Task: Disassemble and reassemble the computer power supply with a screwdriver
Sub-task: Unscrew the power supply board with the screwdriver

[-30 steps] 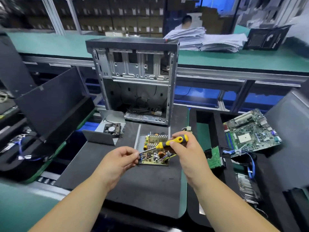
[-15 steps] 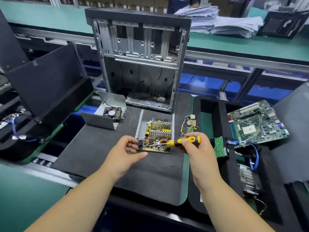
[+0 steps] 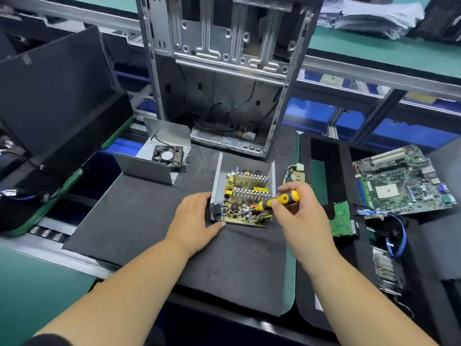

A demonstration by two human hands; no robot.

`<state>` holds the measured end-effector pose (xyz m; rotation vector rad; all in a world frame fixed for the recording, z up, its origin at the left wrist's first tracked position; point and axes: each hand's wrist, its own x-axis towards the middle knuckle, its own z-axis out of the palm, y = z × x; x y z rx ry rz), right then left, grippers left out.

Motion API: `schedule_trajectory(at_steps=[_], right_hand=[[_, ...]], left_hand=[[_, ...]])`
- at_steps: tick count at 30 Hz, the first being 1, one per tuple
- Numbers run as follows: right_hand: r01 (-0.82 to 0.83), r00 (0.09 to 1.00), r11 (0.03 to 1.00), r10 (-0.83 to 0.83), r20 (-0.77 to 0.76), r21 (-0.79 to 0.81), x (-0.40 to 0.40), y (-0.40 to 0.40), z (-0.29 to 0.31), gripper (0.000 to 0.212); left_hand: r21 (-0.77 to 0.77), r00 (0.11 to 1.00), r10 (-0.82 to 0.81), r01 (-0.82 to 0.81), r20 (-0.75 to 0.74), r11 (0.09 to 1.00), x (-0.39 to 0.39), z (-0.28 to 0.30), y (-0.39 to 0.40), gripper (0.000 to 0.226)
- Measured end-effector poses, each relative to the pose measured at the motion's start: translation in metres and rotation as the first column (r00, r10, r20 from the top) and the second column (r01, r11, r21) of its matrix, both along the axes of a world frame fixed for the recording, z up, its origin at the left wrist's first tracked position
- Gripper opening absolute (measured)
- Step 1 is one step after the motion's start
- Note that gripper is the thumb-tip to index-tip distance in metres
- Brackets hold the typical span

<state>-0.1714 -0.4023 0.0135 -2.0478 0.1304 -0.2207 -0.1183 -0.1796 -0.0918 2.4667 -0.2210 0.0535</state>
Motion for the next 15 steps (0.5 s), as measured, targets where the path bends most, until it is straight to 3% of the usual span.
schedule_trajectory(at_steps=[8,15], right_hand=[[-0.140,0.988,0.962,0.122,-0.090,-0.234,0.030,0.032,0.000,0.026],[-0.228,0.972,0.914,0.191,-0.139,-0.336,0.041,0.043,0.003,0.027]], left_hand=[[0.030,0.997,0.024,-0.026,0.070,0.999,0.005,-0.009,0.000,0.066],[0.055,0.998,0.020,-0.023,0.065,0.998,0.007,-0.008,-0.001,0.068]])
